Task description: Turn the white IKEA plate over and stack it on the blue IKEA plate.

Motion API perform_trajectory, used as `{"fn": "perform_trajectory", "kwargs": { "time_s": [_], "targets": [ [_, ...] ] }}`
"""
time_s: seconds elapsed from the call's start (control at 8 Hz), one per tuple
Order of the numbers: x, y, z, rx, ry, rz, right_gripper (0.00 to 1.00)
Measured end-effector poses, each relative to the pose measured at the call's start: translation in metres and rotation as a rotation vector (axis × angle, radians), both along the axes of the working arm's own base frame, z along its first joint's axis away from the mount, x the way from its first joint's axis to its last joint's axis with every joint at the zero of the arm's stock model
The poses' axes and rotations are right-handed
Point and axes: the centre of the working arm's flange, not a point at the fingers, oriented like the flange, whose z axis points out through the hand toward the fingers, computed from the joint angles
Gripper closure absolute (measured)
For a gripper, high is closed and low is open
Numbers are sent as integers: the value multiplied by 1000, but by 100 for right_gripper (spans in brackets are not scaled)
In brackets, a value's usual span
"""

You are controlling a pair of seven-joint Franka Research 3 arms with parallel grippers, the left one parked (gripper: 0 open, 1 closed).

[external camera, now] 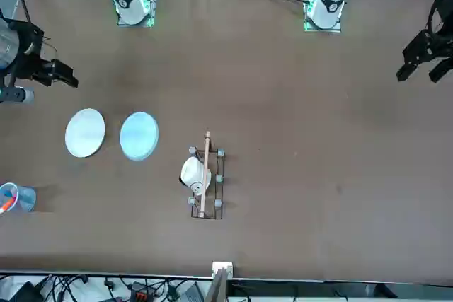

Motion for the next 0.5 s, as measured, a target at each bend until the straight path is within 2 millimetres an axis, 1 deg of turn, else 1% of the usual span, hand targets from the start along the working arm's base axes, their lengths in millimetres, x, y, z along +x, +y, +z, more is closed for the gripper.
{"fn": "perform_trajectory", "kwargs": {
  "time_s": [0.5],
  "targets": [
    [0,-1,0,0,0,-1,0]
  ]
}}
